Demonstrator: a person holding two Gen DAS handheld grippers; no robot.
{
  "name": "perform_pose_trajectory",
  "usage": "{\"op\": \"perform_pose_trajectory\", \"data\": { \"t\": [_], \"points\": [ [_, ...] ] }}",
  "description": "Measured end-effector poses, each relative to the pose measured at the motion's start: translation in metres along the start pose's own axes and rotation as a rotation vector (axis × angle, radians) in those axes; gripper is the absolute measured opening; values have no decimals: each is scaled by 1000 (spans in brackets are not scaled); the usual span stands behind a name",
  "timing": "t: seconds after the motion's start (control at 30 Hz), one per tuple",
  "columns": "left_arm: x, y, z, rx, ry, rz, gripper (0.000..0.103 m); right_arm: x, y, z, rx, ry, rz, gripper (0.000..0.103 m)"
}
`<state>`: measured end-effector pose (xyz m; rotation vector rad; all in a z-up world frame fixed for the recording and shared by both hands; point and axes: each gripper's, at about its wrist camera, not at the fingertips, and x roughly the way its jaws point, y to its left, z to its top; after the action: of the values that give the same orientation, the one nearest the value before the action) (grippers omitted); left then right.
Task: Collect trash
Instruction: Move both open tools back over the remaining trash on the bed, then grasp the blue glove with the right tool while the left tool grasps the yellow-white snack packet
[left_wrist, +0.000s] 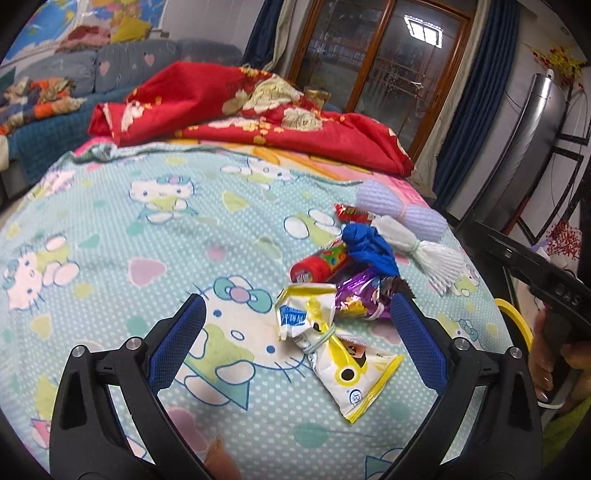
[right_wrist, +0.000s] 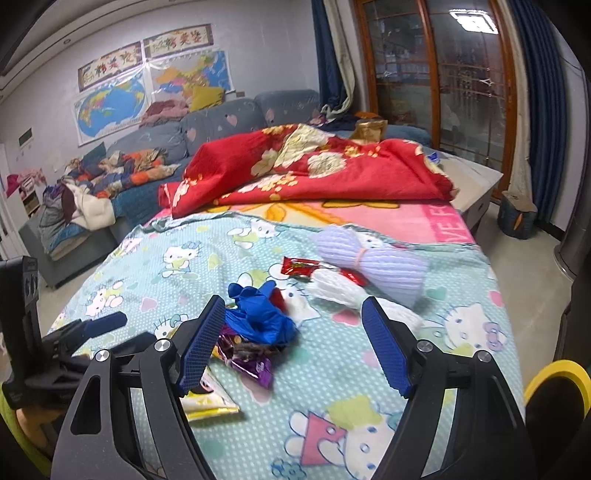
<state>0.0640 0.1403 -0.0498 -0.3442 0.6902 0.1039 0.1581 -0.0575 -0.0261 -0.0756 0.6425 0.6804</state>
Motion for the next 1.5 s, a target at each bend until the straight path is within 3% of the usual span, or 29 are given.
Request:
{"op": "perform_pose_trajectory", "data": {
  "t": [0.17, 0.47, 0.63, 0.8, 0.93, 0.97, 1.0, 1.2, 1.5],
  "points": [
    [9, -1, -5, -2, 39, -26, 86, 30, 5, 6, 4, 60, 25, 69],
    [26, -6, -17, 1, 123, -71, 72, 78, 13, 5, 17, 168, 76, 53],
    [36, -9, -24, 7, 171, -93, 65, 89, 15, 0, 29, 204, 106, 33],
    [39, -11, -26, 8, 189, -103, 47, 85, 10, -8, 31, 203, 127, 17],
    [37, -15, -27, 24, 194, -114, 39, 74, 4, -9, 48, 176, 124, 14],
    [37, -15, -27, 22, 196, -119, 30, 70, 3, -9, 49, 167, 122, 14],
    [37, -14, -27, 20, 197, -122, 28, 67, 1, -9, 52, 160, 122, 14],
    [34, -12, -21, 14, 181, -126, 25, 45, -12, -11, 92, 118, 119, 13],
    [10, -8, -6, 0, 88, -130, 25, 16, -33, -8, 159, 58, 110, 13]
  ]
}}
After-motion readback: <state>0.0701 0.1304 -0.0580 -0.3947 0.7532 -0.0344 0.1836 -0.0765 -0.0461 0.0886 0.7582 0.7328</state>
